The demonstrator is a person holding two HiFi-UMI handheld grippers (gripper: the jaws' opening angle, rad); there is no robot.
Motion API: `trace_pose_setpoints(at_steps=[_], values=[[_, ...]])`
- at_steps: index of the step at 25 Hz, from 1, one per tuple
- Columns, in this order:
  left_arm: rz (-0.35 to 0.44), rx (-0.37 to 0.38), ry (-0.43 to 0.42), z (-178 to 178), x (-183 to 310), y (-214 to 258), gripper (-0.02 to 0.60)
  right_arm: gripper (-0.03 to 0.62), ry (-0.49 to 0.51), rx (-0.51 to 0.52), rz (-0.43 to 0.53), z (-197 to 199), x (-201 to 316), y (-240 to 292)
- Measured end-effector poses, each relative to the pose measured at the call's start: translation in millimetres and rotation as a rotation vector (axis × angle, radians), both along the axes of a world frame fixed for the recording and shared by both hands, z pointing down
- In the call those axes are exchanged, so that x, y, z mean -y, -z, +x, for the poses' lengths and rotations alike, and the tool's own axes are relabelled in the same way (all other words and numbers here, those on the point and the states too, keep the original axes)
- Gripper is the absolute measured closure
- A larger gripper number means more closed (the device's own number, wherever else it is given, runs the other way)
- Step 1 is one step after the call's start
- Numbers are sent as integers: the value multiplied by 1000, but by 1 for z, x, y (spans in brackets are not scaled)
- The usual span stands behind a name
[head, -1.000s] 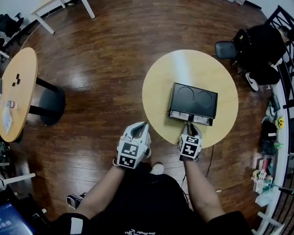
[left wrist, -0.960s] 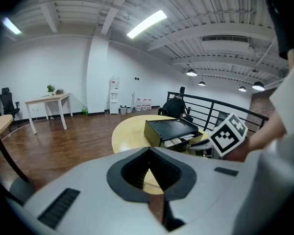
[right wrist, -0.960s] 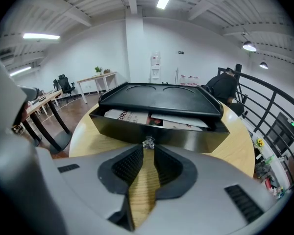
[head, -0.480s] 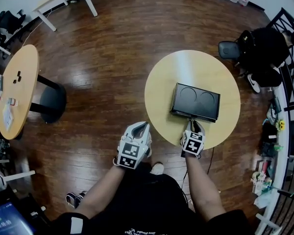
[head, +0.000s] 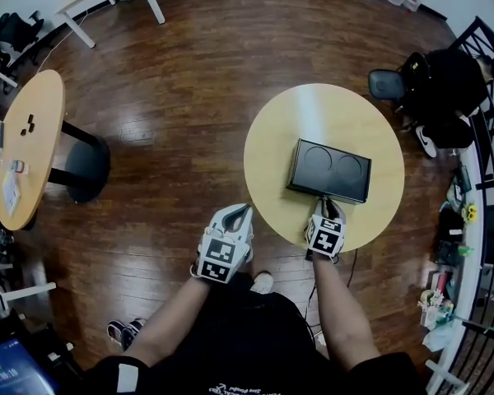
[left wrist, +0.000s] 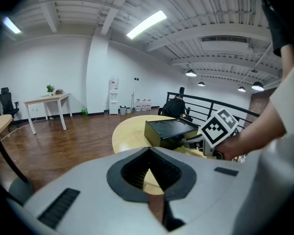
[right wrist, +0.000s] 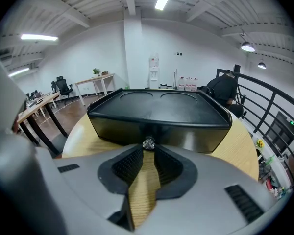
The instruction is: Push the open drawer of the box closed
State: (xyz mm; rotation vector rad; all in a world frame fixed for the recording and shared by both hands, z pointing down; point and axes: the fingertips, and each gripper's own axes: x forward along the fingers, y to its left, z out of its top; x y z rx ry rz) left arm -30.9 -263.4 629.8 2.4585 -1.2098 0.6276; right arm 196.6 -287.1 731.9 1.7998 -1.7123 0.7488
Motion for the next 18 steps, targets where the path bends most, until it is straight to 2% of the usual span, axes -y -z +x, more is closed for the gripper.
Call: trace_pose_setpoints(at_steps=[18], values=[[7, -13, 21, -7, -9, 3, 581, 523, 4, -48, 12, -6, -5, 3]])
